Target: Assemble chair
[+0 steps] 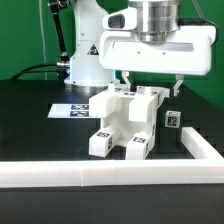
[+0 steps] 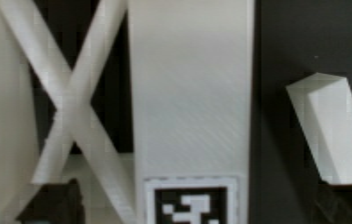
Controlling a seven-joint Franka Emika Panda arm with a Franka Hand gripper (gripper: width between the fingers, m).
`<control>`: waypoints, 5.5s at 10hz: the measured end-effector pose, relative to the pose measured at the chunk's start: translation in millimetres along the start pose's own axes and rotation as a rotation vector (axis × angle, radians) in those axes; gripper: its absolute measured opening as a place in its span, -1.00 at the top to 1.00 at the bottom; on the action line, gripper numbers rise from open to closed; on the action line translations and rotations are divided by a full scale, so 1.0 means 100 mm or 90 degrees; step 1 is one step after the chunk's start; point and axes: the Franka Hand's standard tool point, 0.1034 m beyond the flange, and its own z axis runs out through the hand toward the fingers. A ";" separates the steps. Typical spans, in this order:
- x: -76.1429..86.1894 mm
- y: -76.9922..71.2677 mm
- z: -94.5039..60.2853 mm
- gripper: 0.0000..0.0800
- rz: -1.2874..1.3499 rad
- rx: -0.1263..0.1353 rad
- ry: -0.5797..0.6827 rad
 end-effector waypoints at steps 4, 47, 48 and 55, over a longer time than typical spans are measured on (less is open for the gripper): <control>0.13 0.05 0.00 -0.62 -0.018 0.000 0.006; -0.71 -0.37 0.26 -0.62 0.039 0.043 0.081; -0.77 -0.37 0.35 -0.62 0.032 0.037 0.078; -0.99 -0.36 0.75 -0.62 0.002 0.007 0.071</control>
Offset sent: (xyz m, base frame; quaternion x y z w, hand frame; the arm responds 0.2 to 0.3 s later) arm 0.0169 -0.0086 -0.0018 0.0093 0.0027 -0.0202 0.9998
